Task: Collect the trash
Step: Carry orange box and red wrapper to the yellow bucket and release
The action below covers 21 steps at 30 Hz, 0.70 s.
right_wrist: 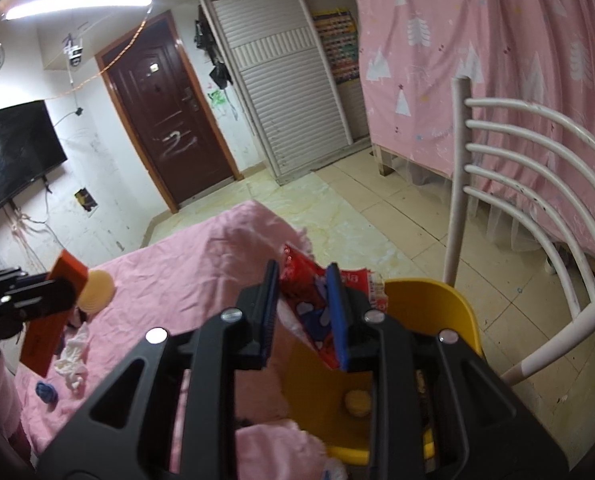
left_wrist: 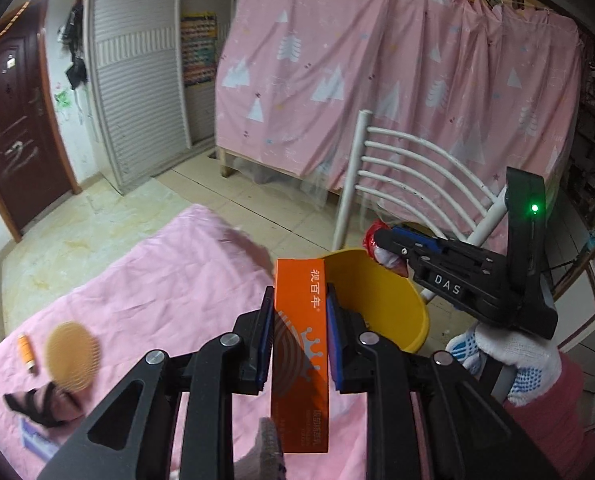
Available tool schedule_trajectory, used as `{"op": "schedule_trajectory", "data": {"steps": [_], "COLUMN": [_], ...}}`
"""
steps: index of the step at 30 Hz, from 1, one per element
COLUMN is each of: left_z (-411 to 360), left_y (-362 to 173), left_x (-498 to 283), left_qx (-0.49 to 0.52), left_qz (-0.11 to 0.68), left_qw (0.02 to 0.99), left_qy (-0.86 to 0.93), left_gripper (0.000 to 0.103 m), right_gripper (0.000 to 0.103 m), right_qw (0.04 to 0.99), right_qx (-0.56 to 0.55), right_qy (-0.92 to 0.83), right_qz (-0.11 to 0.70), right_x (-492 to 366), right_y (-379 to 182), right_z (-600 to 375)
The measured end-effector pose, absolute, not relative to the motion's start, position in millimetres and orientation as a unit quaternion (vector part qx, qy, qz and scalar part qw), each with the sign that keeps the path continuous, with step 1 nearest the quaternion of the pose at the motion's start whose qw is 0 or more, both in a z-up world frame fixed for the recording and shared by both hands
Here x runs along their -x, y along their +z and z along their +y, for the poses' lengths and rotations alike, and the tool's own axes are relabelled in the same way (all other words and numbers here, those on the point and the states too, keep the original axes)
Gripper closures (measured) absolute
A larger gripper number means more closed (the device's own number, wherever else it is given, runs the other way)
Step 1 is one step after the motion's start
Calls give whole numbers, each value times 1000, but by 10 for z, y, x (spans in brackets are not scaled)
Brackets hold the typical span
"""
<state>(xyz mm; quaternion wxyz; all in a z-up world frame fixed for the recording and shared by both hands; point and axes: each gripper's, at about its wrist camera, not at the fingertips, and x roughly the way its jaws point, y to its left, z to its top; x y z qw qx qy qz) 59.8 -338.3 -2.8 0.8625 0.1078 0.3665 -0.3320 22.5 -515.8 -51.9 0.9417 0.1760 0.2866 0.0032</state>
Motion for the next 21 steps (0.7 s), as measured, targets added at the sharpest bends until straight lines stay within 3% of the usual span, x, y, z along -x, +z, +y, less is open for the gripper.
{"op": "schedule_trajectory", "data": {"steps": [8, 17, 21], "left_z": [-3902, -4346, -4435], "left_y": [-230, -350, -414], "left_x": [-708, -828, -858], "left_qx": [-131, -125, -122], "left_qz": [377, 372, 379], "left_qw": [849, 845, 843], "left_qy": [-346, -362, -362], "left_gripper": [90, 89, 89], "right_gripper": [79, 62, 60], "right_qw": [932, 928, 927], "right_qx": [-209, -233, -237], "right_qy": [-9, -27, -30], "right_qz": [296, 289, 287], "right_x": [-265, -236, -205], "right_y": [-746, -805, -820], "right_z": [-5455, -5697, -5748]}}
